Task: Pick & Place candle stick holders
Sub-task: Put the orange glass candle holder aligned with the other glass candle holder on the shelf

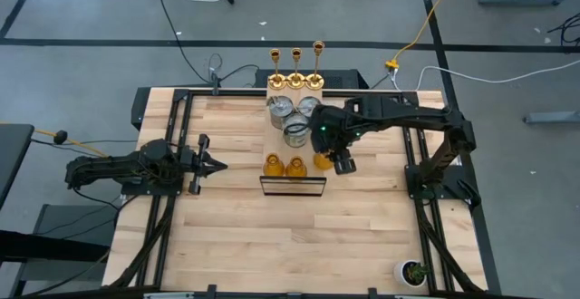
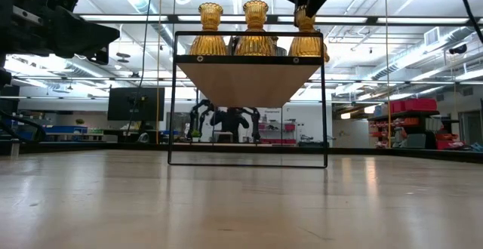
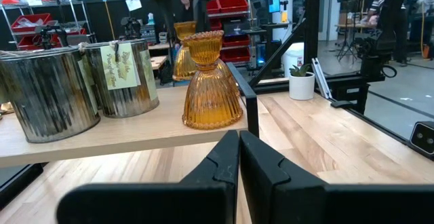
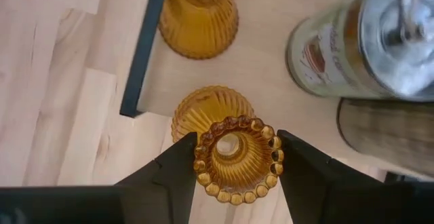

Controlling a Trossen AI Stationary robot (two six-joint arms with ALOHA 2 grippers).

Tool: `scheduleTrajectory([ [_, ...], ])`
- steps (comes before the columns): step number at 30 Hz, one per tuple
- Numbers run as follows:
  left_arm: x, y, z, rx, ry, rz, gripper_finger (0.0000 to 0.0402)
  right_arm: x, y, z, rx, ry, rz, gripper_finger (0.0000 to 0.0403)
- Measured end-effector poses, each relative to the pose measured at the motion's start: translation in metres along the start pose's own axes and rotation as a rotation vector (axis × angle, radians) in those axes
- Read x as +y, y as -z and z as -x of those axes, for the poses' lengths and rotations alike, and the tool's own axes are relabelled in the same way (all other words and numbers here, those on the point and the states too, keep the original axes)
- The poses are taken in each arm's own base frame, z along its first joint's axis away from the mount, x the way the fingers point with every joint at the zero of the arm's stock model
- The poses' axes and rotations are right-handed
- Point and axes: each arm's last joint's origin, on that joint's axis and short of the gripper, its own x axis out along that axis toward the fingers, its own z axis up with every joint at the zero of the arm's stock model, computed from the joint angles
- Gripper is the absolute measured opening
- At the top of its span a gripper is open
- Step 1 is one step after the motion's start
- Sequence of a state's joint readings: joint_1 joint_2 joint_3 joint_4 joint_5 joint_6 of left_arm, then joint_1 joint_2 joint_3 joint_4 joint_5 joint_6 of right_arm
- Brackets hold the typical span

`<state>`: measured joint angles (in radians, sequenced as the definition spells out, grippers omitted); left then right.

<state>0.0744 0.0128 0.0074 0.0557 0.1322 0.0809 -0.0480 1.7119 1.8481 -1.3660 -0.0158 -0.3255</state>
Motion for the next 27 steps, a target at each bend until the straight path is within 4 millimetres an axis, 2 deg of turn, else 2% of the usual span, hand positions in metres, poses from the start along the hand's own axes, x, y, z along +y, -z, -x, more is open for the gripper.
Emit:
scheduleTrajectory([
  [16, 0.0, 0.0, 0.0, 0.001, 0.001, 0.0, 0.0018, 0.019, -0.012, 0.0, -0.068, -0.001, 0.097, 0.0178],
  [27, 0.0, 0.0, 0.0, 0.0, 0.0, 0.0, 0.0018, 0.019, -0.019, -0.018, -0.023, -0.016, 0.1, 0.0178],
])
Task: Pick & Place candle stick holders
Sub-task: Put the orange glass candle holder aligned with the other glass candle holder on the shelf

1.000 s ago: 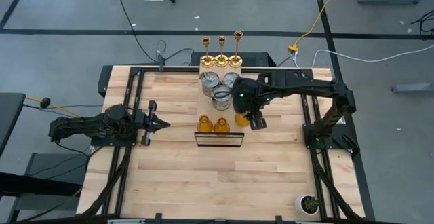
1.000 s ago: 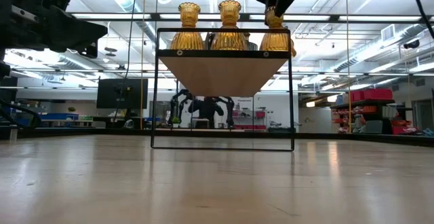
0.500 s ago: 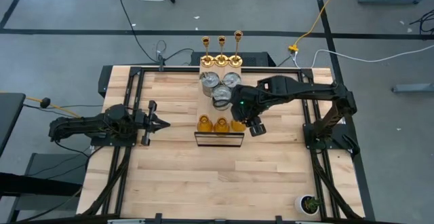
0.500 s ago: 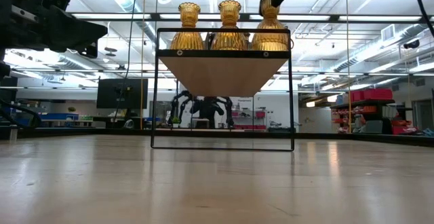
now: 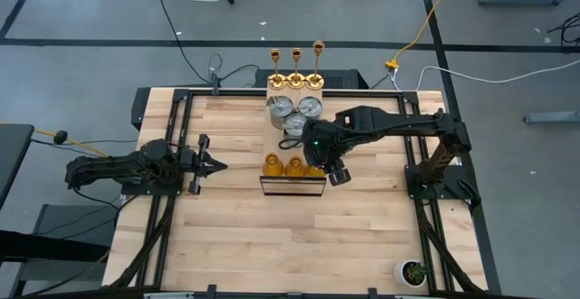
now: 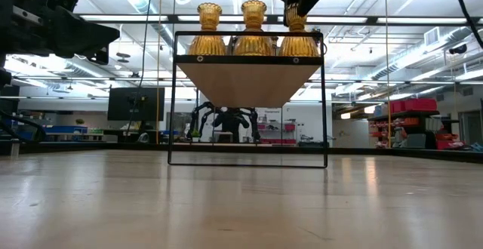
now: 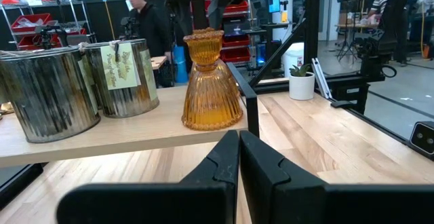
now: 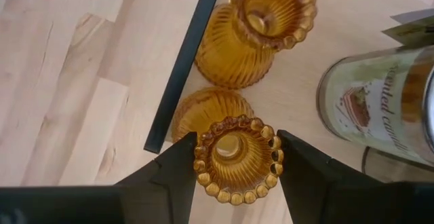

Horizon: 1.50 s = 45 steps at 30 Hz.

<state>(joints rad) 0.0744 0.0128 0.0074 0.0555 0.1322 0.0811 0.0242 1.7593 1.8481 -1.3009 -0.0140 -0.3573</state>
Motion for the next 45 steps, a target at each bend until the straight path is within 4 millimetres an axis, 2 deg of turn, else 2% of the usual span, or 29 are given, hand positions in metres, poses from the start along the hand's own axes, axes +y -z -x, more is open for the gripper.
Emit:
scheduleTrajectory([
  [45, 0.0, 0.0001, 0.0, 0.0, 0.0, 0.0, 0.0019, 0.0011, -0.003, -0.0019, -0.032, -0.047, -0.032, 0.0185],
])
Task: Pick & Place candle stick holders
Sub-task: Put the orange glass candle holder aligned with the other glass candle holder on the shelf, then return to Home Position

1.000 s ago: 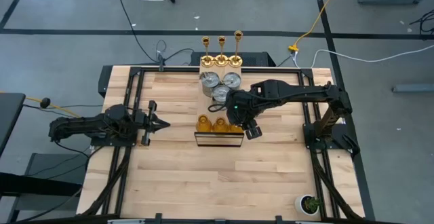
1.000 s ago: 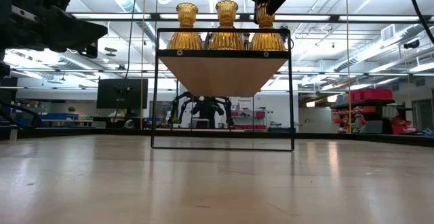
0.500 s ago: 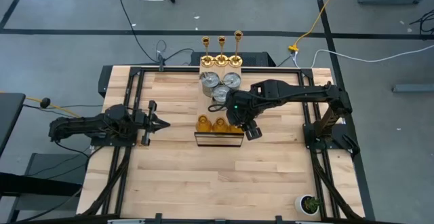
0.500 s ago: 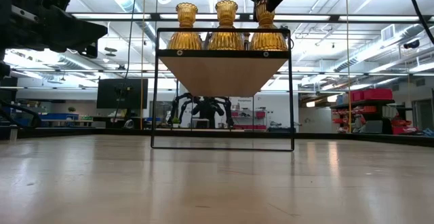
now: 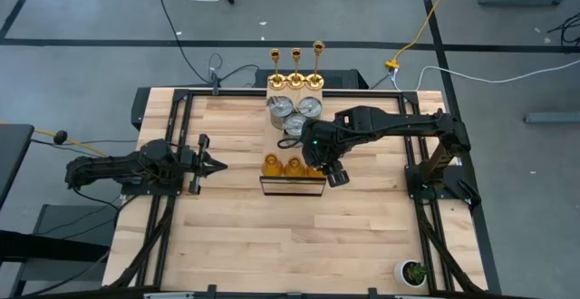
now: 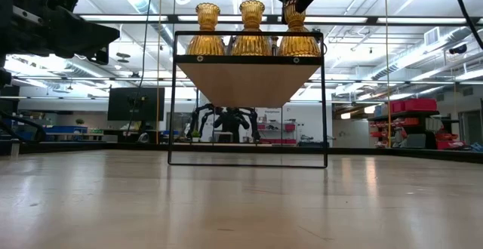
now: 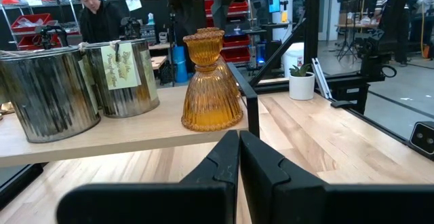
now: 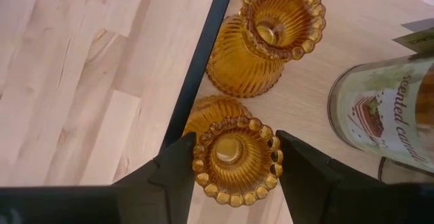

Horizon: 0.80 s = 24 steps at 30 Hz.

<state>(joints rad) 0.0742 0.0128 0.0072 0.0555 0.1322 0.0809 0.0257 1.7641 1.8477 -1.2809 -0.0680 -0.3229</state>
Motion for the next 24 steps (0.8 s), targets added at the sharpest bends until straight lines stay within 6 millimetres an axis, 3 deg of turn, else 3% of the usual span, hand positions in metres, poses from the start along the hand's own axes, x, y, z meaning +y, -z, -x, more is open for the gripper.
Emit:
scheduleTrajectory([
  [24, 0.0, 0.0, 0.0, 0.0, 0.0, 0.0, 0.0018, 0.0, -0.0009, 0.0007, -0.013, 0.0, 0.001, 0.0239],
])
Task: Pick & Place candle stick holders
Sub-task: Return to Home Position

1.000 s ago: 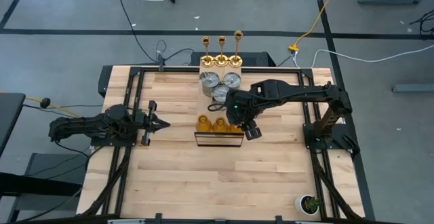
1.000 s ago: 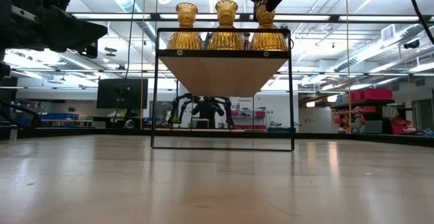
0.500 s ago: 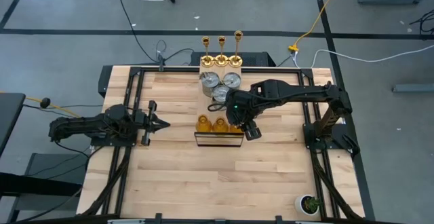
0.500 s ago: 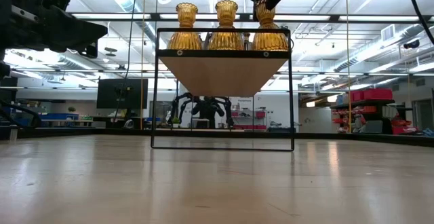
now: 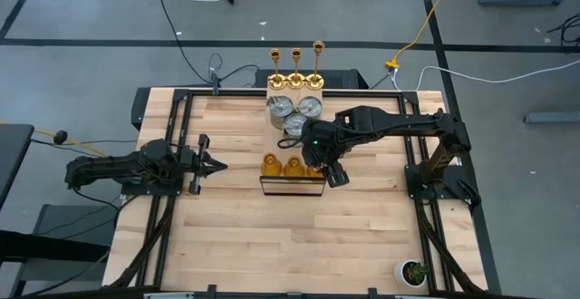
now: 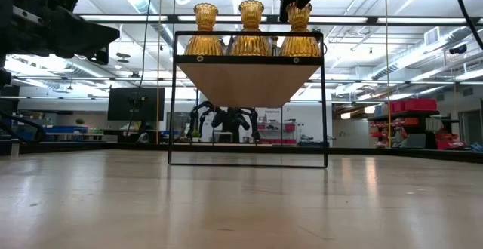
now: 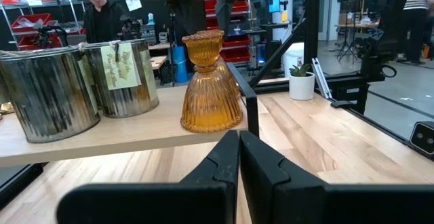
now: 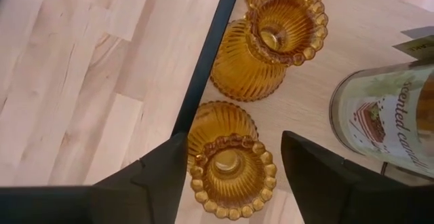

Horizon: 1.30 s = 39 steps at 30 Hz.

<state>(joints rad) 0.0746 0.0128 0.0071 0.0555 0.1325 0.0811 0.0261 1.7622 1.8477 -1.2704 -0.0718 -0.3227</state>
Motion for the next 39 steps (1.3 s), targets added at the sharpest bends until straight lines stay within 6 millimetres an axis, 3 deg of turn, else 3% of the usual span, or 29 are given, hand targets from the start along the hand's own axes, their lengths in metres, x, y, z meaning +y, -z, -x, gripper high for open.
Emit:
scheduleTrajectory([
  [23, 0.0, 0.0, 0.0, 0.0, 0.0, 0.0, 0.0018, 0.008, 0.02, 0.052, -0.074, 0.126, -0.075, 0.0252],
  [30, 0.0, 0.0, 0.0, -0.001, 0.0, 0.0, 0.0018, 0.012, 0.036, 0.043, -0.011, 0.123, -0.115, 0.0242],
  [39, 0.0, 0.0, 0.0, 0.0, 0.0, 0.0, 0.0018, 0.021, 0.065, 0.027, -0.053, 0.133, -0.155, 0.0179],
])
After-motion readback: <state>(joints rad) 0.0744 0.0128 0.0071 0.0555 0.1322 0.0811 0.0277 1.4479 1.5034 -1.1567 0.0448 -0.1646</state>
